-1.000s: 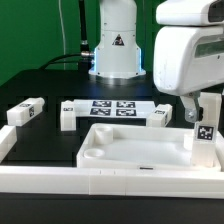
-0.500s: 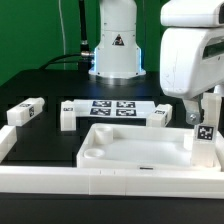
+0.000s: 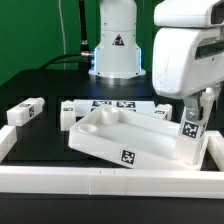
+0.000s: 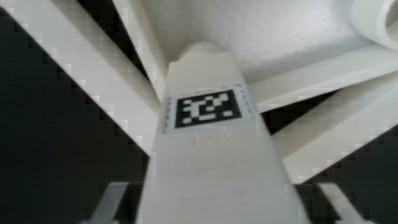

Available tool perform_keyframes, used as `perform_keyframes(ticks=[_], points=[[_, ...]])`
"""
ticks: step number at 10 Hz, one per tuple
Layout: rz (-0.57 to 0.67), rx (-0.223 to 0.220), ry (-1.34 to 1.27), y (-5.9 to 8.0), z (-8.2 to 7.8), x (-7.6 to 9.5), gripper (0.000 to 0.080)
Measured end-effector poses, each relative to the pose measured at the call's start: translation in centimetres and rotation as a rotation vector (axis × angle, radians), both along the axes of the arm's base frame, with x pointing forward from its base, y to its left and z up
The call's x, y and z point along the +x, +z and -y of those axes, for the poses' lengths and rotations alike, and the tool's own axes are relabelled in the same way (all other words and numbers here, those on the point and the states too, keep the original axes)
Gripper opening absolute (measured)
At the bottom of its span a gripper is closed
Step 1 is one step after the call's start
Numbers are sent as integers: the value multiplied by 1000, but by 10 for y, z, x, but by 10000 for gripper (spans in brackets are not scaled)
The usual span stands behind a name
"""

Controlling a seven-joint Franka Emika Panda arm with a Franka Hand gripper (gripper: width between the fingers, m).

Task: Assemble desk

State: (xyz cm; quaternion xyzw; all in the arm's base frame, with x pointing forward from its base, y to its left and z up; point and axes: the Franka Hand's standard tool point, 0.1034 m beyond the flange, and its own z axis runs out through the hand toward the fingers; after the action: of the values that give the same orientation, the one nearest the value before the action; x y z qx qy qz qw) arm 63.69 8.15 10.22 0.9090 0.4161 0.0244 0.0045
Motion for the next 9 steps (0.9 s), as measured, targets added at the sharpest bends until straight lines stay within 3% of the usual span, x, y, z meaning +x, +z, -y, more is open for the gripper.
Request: perform_keyframes(ticks=[6, 7, 8, 9], points=[[0, -2, -136, 0, 8, 1, 316], [3, -1, -123, 1, 6, 2, 376], [5, -2, -102, 2, 6, 3, 376], [4, -3, -85, 3, 3, 3, 572]])
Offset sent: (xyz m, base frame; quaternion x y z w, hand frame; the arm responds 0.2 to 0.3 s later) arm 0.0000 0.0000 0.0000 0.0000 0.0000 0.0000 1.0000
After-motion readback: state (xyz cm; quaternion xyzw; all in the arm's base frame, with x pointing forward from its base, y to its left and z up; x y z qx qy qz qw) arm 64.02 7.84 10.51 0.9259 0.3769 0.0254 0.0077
